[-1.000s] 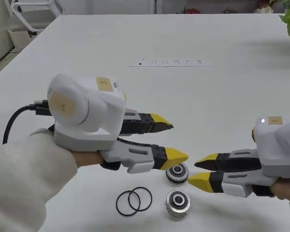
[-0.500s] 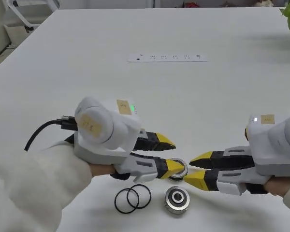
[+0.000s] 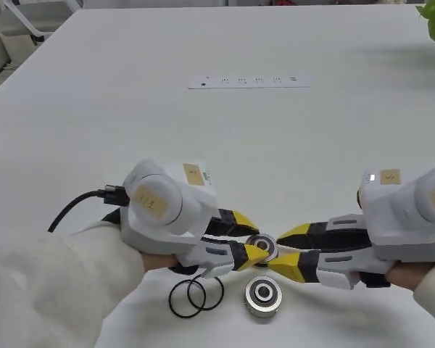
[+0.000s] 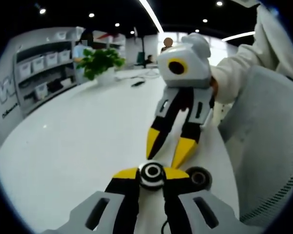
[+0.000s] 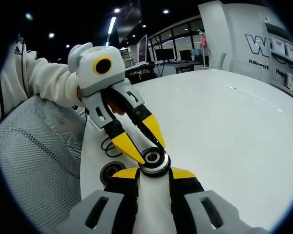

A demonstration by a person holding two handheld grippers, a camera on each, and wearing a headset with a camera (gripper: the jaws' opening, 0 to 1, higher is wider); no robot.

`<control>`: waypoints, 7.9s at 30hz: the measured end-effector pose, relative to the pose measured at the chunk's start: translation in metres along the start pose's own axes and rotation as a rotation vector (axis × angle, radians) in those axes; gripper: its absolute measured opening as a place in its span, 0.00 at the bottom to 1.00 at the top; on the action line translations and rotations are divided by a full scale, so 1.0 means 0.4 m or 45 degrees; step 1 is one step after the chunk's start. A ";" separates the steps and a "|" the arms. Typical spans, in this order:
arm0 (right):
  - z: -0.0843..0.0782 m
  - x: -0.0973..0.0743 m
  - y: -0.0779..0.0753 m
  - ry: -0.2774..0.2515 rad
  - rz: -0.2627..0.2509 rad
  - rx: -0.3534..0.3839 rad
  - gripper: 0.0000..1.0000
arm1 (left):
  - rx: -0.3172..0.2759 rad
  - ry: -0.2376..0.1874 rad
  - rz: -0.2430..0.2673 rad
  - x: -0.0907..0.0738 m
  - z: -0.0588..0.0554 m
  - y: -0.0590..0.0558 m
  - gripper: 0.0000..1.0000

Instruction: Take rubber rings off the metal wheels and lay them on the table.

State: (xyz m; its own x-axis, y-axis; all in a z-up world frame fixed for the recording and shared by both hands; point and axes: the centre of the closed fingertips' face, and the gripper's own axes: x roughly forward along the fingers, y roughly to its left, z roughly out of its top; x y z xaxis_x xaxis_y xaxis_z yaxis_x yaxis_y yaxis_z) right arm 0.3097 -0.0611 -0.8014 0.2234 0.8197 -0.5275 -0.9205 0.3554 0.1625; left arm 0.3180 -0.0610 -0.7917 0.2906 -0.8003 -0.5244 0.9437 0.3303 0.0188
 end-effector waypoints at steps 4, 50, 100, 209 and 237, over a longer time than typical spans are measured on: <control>0.000 0.004 0.000 0.000 -0.003 -0.015 0.21 | -0.009 -0.007 0.001 0.002 0.001 -0.001 0.18; -0.005 0.016 -0.004 0.024 -0.013 -0.123 0.24 | -0.026 -0.039 0.004 0.003 0.001 -0.011 0.15; -0.021 -0.005 -0.032 0.080 -0.111 0.105 0.00 | -0.004 -0.050 0.020 -0.002 -0.002 -0.008 0.14; 0.050 -0.019 -0.025 -0.114 -0.069 0.389 0.00 | 0.079 0.010 0.075 -0.042 -0.003 0.012 0.32; 0.095 -0.056 -0.007 -0.186 -0.069 0.399 0.00 | 0.061 -0.076 0.257 -0.291 0.109 0.047 0.69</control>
State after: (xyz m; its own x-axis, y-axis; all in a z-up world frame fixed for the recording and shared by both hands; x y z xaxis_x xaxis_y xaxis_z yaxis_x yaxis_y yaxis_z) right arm 0.3196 -0.0636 -0.7583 0.3337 0.8435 -0.4208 -0.7681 0.5021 0.3974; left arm 0.3090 0.0166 -0.6934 0.4821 -0.7489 -0.4546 0.8714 0.4639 0.1599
